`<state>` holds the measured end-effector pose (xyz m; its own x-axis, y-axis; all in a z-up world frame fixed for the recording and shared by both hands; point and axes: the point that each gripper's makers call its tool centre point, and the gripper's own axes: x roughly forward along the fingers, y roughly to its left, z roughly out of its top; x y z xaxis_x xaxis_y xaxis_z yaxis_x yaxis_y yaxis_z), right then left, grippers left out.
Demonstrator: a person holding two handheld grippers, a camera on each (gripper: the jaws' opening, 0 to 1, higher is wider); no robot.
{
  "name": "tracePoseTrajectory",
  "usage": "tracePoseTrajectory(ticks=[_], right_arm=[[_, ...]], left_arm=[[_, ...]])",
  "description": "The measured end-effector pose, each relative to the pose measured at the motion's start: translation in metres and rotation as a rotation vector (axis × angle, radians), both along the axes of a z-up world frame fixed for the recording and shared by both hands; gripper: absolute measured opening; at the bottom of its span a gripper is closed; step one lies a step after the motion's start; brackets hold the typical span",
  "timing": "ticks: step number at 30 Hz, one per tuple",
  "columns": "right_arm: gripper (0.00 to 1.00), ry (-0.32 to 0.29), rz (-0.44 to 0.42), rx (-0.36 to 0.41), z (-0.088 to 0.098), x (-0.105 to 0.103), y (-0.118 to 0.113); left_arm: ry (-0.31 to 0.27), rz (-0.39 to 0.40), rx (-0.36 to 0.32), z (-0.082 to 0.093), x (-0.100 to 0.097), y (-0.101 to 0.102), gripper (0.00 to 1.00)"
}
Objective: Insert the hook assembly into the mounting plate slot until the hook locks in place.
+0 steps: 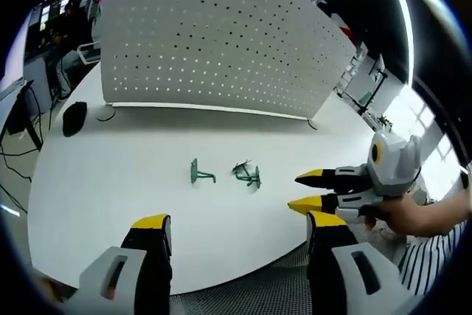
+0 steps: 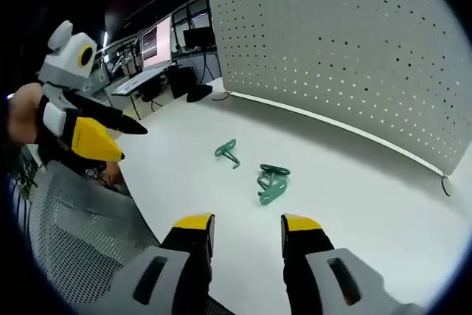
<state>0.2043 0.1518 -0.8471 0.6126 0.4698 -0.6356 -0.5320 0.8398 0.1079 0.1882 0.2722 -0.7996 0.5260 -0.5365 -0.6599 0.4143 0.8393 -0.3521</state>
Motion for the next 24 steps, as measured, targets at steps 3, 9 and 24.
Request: tracePoseTrajectory(ticks=[3,9,24], right_arm=[[0.32,0.012,-0.006,-0.004,-0.006,0.009,0.005],[0.29,0.048,-0.039,0.016,-0.015,0.027,0.013],[0.21,0.128,-0.134,-0.012,-0.046,0.054,0.007]], left_arm=[[0.005,-0.001,0.001,-0.002,-0.001,-0.001,0.78],[0.024,-0.005,-0.009,-0.007,-0.005,-0.003,0.77],[0.054,0.031,-0.037,-0.011,-0.001,0.007,0.72]])
